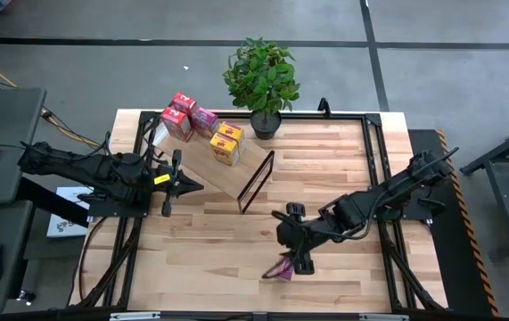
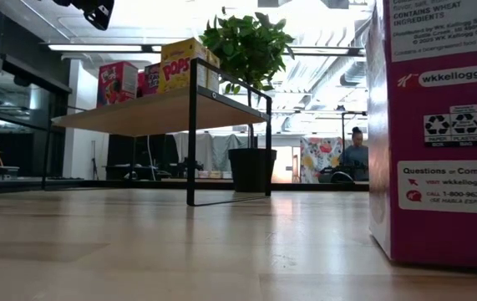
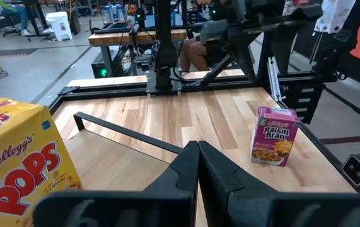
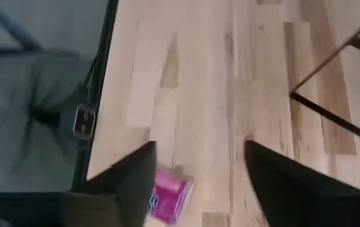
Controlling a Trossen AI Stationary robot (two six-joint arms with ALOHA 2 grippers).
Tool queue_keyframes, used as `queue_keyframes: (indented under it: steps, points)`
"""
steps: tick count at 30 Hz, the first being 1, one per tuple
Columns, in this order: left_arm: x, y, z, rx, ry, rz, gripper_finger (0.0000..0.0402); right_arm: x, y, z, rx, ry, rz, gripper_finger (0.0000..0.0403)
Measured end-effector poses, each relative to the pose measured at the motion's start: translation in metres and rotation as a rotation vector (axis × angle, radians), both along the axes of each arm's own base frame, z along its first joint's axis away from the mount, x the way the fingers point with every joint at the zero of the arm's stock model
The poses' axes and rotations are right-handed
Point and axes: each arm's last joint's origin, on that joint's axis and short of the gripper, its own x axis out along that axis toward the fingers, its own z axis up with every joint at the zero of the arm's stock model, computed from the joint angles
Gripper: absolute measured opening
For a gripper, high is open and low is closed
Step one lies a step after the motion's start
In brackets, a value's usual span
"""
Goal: Stack cereal on shelf
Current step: Put the pink cereal box on the shelf aligned with the other pink cereal box
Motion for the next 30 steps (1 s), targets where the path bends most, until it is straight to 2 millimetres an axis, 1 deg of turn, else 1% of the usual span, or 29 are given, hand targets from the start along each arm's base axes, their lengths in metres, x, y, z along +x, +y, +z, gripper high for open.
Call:
queue_keyframes:
  steps: [2,4,7,10,13,16,19,25,28,30]
  points:
    - [0.001,0.000,0.000,0.000,0.001,0.000,0.0000,0.001,0.002,-0.002,-0.028,-0.007,0.042,0.0274]
    - [0.002,0.000,-0.001,0.002,0.011,0.000,0.0000,0.002,0.003,-0.004,-0.033,0.007,0.072,0.0301]
    - [0.003,-0.001,-0.002,0.003,0.017,0.000,0.0000,0.003,0.003,-0.004,-0.070,-0.011,0.134,0.0321]
    - [0.004,-0.001,-0.003,0.005,0.023,0.000,0.0000,0.004,0.004,-0.005,-0.134,-0.036,0.223,0.0325]
    - [0.005,-0.001,-0.003,0.005,0.024,0.000,0.0000,0.003,0.008,-0.007,-0.154,-0.032,0.289,0.0325]
    - [0.005,-0.001,-0.004,0.006,0.030,0.000,0.0000,0.004,0.011,-0.008,-0.156,-0.034,0.309,0.0325]
    - [0.005,-0.001,-0.004,0.005,0.026,0.000,0.0000,0.002,0.018,-0.013,-0.176,-0.024,0.348,0.0325]
    - [0.006,-0.001,-0.004,0.006,0.028,0.000,0.0000,0.001,0.041,-0.037,-0.137,0.076,0.474,0.0325]
    - [0.006,-0.001,-0.004,0.012,0.027,0.005,0.0000,0.004,0.049,-0.052,-0.180,0.101,0.554,0.0325]
    - [0.006,-0.001,-0.004,0.019,0.027,0.018,0.0000,0.006,0.049,-0.056,-0.233,0.091,0.580,0.0325]
